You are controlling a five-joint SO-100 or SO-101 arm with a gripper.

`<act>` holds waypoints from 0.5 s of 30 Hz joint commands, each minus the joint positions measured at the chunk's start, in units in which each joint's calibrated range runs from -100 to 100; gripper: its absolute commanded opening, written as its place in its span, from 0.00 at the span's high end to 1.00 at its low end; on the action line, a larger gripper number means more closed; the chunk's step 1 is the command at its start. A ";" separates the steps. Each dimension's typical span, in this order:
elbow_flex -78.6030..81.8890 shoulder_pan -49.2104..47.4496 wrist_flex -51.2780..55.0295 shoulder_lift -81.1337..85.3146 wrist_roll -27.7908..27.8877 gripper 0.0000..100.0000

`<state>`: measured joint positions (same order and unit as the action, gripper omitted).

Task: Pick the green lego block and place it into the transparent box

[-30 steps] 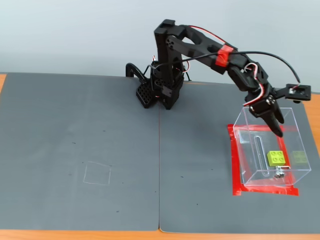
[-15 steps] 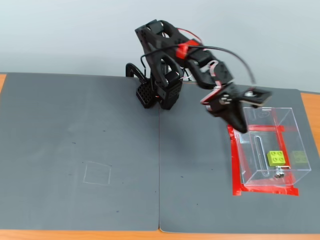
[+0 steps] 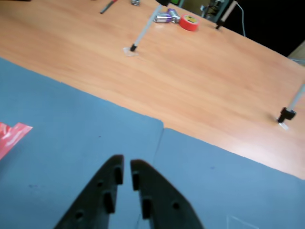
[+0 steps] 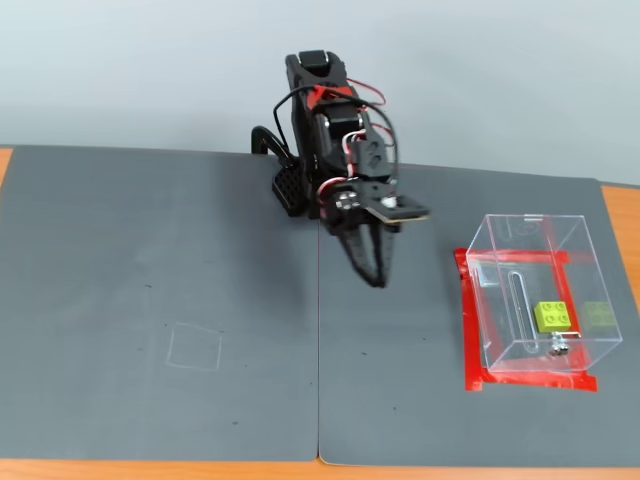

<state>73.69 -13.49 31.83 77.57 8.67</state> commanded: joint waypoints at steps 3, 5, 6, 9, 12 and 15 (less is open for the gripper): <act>5.42 3.60 -0.49 5.81 -0.15 0.98; 8.31 4.79 -0.32 8.70 -0.57 0.98; 9.94 5.39 -0.32 10.22 -1.40 0.98; 15.10 6.73 -0.32 14.80 -3.28 0.98; 20.89 7.03 -0.23 19.12 -4.53 0.98; 25.05 7.26 -0.23 21.84 -5.00 0.98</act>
<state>95.87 -6.85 31.83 96.18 4.27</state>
